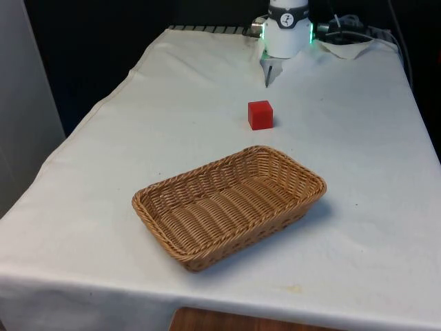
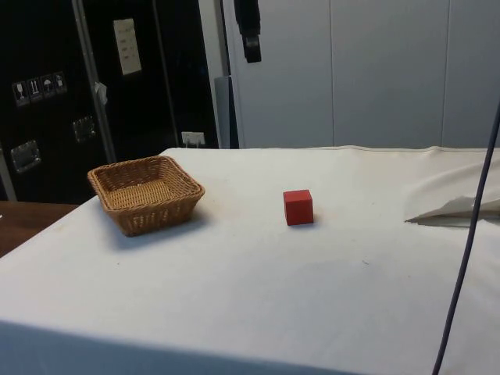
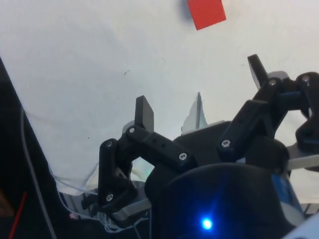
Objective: Pick up the cube and place it into the basket.
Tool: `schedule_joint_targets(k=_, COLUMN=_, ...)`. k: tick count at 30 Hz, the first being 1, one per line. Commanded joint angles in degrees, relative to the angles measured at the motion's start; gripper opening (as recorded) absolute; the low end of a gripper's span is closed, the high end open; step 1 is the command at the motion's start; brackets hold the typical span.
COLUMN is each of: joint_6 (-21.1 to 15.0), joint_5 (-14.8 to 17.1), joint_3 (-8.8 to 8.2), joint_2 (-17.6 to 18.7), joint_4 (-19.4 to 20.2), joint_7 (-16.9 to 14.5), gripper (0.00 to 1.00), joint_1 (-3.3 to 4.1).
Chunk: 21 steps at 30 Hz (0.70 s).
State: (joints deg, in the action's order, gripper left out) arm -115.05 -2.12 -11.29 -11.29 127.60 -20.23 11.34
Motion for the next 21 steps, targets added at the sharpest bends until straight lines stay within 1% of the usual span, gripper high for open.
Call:
schedule_joint_targets(k=1, joint_6=-0.74, joint_5=-0.57, joint_3=-0.11, joint_2=-0.52, joint_4=0.63, joint_7=-0.11, gripper=1.0, joint_1=-0.23)
schedule_joint_targets(k=7, joint_6=-0.92, joint_5=-1.15, joint_3=-1.32, joint_2=-1.55, joint_4=1.95, joint_7=-1.2, gripper=1.0, joint_1=-0.57)
schedule_joint_targets(k=8, joint_6=-0.06, joint_5=-0.57, joint_3=-1.26, joint_2=-0.92, joint_4=1.2, joint_7=-1.15, gripper=1.0, joint_1=-0.34)
schedule_joint_targets(k=9, joint_6=-0.92, joint_5=-1.2, joint_3=-1.49, joint_2=-1.72, joint_4=2.18, joint_7=-1.38, gripper=1.0, joint_1=-0.63)
schedule_joint_targets(k=11, joint_6=-1.09, joint_5=-1.43, joint_3=-1.89, joint_2=-2.23, joint_4=2.86, joint_7=-1.78, gripper=1.0, joint_1=-0.8)
schedule_joint_targets(k=17, joint_6=-1.43, joint_5=-2.01, joint_3=-2.69, joint_2=-3.5, joint_4=4.35, joint_7=-2.23, gripper=1.0, joint_1=-0.92)
schedule_joint_targets(k=18, joint_6=-0.74, joint_5=-1.49, joint_3=-2.75, joint_2=-2.92, joint_4=3.84, joint_7=-2.29, gripper=1.0, joint_1=-0.74)
schedule_joint_targets(k=19, joint_6=-1.55, joint_5=-2.18, joint_3=-2.81, joint_2=-3.72, joint_4=4.64, joint_7=-2.29, gripper=1.0, joint_1=-0.92)
schedule_joint_targets(k=21, joint_6=-1.6, joint_5=-2.52, joint_3=-3.04, joint_2=-4.41, joint_4=5.33, joint_7=-2.35, gripper=1.0, joint_1=-1.03)
